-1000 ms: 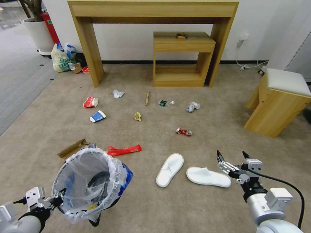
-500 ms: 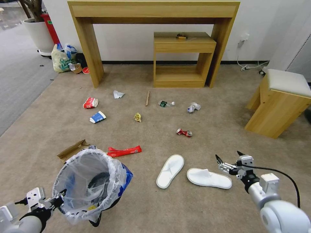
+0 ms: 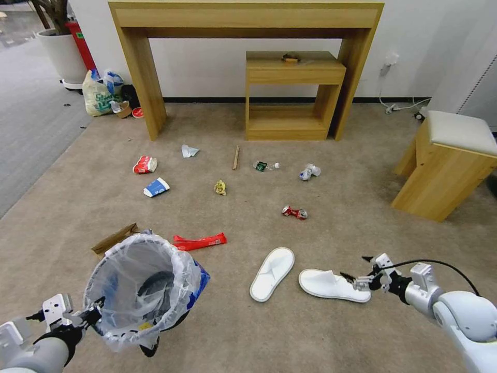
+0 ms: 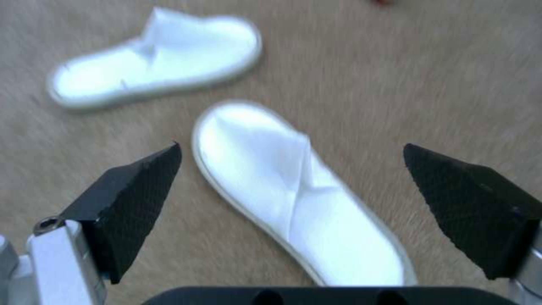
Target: Pick up the trash bin and place the garbage on the floor into it.
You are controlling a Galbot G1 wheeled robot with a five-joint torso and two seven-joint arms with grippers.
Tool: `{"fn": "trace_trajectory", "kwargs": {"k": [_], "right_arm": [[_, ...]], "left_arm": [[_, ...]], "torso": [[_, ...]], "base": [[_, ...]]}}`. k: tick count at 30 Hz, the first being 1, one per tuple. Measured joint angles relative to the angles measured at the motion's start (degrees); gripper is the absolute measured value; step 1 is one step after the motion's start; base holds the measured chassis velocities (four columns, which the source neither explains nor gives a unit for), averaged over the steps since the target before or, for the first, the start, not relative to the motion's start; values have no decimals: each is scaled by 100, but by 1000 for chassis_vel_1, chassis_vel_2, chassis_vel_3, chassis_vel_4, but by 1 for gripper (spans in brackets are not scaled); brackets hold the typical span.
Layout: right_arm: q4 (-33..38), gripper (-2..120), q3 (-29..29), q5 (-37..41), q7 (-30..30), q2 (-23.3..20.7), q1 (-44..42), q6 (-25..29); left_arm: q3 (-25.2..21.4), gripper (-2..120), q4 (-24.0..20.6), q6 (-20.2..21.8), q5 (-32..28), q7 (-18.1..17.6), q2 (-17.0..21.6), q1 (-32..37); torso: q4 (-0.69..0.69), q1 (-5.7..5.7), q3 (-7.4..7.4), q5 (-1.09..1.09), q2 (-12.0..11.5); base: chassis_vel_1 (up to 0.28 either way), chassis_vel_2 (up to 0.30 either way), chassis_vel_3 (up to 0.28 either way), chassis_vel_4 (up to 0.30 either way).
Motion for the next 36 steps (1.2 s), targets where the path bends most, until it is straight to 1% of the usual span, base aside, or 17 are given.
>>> {"fn": "trace_trajectory", "kwargs": {"k": [3, 4, 5, 7, 9, 12, 13, 16, 20, 24, 25, 28, 30, 31, 32, 35, 36], "right_arm": [[-715, 100, -389, -263, -158, 76, 507, 411], [-715, 100, -389, -263, -158, 76, 507, 411], [-896, 100, -497, -341, -187, 110, 657, 525], [-1396, 100, -823, -483, -225, 223, 1091, 746], [-1535, 100, -910, -513, -246, 252, 1202, 789], [-2189, 100, -1350, -627, -326, 393, 1709, 889], [-2189, 100, -1350, -627, -326, 393, 1709, 889], [-2639, 100, -1629, -651, -341, 499, 2037, 891], [-2850, 97, -1759, -666, -353, 555, 2204, 887], [-3136, 85, -1867, -718, -342, 648, 2410, 875], [-3136, 85, -1867, -718, -342, 648, 2410, 875], [-3202, 73, -1875, -752, -315, 674, 2420, 840], [-3223, 71, -1872, -765, -310, 687, 2420, 843], [-3262, 65, -1855, -801, -288, 727, 2419, 854], [-3262, 65, -1855, -801, -288, 727, 2419, 854], [-3256, 52, -1822, -818, -209, 759, 2376, 860], [-3256, 52, -1822, -818, -209, 759, 2376, 860]], "left_arm": [[40, 0, 0, 0, -1, -99, -72, -75], [40, 0, 0, 0, -1, -99, -72, -75], [43, 0, 0, 0, 2, -113, -97, -86], [44, 0, -6, 0, 24, -127, -206, -80], [44, 0, -10, 0, 36, -128, -228, -70], [33, 0, -39, 0, 126, -130, -380, 2], [33, 0, -39, 0, 126, -130, -380, 2], [23, 0, -54, -1, 182, -127, -477, 49], [13, 0, -61, -1, 196, -122, -519, 72], [-5, 0, -62, -1, 200, -110, -544, 91], [-5, 0, -62, -1, 200, -110, -544, 91], [5, 0, -51, -1, 198, -108, -530, 73], [10, 0, -49, -1, 197, -108, -524, 67], [22, 0, -47, -1, 193, -107, -511, 51], [22, 0, -47, -1, 193, -107, -511, 51], [34, 0, -46, -1, 178, -107, -492, 40], [34, 0, -46, -1, 178, -107, -492, 40]], "torso": [[1, 0, 0, -2, 0], [1, 0, 0, -2, 0], [-1, 0, 0, -2, 0], [2, 0, 0, -2, 0], [2, 0, 0, -1, 0], [2, 0, 0, -2, 0], [2, 0, 0, -2, 0], [2, 0, 0, -2, 0], [2, 0, 0, -2, 0], [2, 0, 0, -2, 0], [2, 0, 0, -2, 0], [1, 0, -1, -3, 0], [0, 0, -1, -3, 0], [0, 0, 0, -2, 0], [0, 0, 0, -2, 0], [1, 0, 0, -3, 0], [1, 0, 0, -3, 0]], "base": [[0, 0, 0, 0], [0, 0, 0, 0], [0, 0, 0, 0], [0, 0, 0, 0], [0, 0, 0, 0], [0, 0, 0, 0], [0, 0, 0, 0], [0, 0, 0, 0], [0, 0, 0, 0], [0, 0, 0, 0], [0, 0, 0, 0], [0, 0, 0, 0], [0, 0, 0, 0], [0, 0, 0, 0], [0, 0, 0, 0], [0, 0, 0, 0], [0, 0, 0, 0]]}}
